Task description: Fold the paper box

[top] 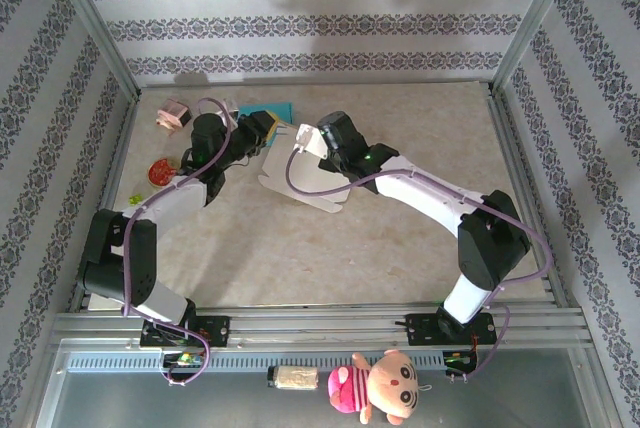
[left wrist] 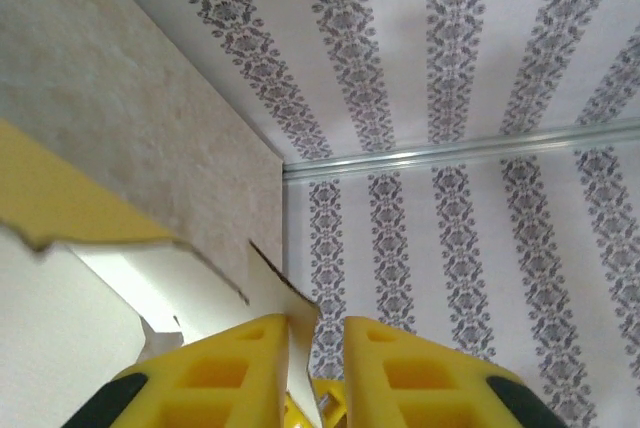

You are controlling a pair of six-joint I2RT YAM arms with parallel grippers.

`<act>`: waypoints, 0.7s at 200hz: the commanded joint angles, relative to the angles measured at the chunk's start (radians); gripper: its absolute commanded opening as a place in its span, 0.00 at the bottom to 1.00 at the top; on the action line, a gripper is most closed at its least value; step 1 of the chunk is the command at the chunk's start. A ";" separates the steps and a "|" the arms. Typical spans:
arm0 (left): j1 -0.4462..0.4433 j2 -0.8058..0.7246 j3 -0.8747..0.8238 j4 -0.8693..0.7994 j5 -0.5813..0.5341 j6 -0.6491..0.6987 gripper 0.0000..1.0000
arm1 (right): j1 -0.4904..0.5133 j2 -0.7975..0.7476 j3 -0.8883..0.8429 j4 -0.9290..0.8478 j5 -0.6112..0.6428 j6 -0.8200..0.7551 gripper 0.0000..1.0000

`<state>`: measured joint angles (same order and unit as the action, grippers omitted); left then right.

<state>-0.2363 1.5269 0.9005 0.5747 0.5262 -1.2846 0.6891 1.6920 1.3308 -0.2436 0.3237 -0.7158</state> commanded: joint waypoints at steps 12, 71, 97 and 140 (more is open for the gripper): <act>-0.054 -0.018 -0.017 -0.034 -0.019 0.042 0.15 | -0.014 0.024 0.045 -0.035 -0.014 0.056 0.05; -0.065 0.050 -0.048 0.070 -0.016 0.022 0.26 | -0.016 0.027 0.057 -0.044 -0.032 0.071 0.04; -0.050 0.021 -0.010 0.072 -0.020 0.076 0.55 | -0.020 0.017 0.048 -0.048 -0.029 0.062 0.04; -0.047 -0.002 0.044 -0.106 -0.113 0.129 0.74 | -0.018 0.015 0.046 -0.047 -0.037 0.070 0.04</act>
<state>-0.2943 1.5578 0.9058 0.5266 0.4690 -1.1927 0.6758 1.7130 1.3567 -0.2817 0.3004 -0.6743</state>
